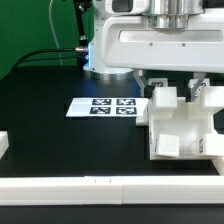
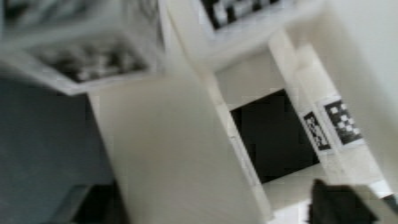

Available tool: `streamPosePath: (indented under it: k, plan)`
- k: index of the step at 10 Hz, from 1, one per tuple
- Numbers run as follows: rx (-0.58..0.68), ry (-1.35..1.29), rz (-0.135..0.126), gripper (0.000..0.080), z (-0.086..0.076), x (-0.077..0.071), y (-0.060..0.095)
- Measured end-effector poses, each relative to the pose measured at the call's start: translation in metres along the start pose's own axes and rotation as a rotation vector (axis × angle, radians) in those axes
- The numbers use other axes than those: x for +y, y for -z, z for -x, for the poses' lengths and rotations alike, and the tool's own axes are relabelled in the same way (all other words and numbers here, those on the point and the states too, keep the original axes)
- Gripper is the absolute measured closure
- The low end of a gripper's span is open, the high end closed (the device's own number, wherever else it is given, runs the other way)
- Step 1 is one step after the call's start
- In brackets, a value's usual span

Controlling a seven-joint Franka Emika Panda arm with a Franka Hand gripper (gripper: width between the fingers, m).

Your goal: Assemble chair

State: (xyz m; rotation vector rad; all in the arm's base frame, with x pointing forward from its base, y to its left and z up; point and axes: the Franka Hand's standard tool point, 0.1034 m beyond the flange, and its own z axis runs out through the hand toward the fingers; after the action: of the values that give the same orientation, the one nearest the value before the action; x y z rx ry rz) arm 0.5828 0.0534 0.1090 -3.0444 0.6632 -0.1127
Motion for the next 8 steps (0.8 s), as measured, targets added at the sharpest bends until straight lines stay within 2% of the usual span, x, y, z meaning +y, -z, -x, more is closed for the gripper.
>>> streamPosePath:
  k: [1,2,4,6,7,8]
  plan:
    - [0.003,-0.015,0.004,0.0438,-0.002,0.005,0.000]
    - [0.002,-0.136,0.006,0.0516,-0.003,0.007,0.000]
    - [0.002,-0.211,0.006,0.0516,-0.003,0.007,-0.001]
    - [0.005,-0.180,0.003,0.0516,-0.005,0.009,-0.001]
    - [0.017,-0.149,-0.013,0.0516,-0.012,0.017,-0.002]
    - [0.041,-0.135,-0.017,0.0515,-0.018,0.021,-0.003]
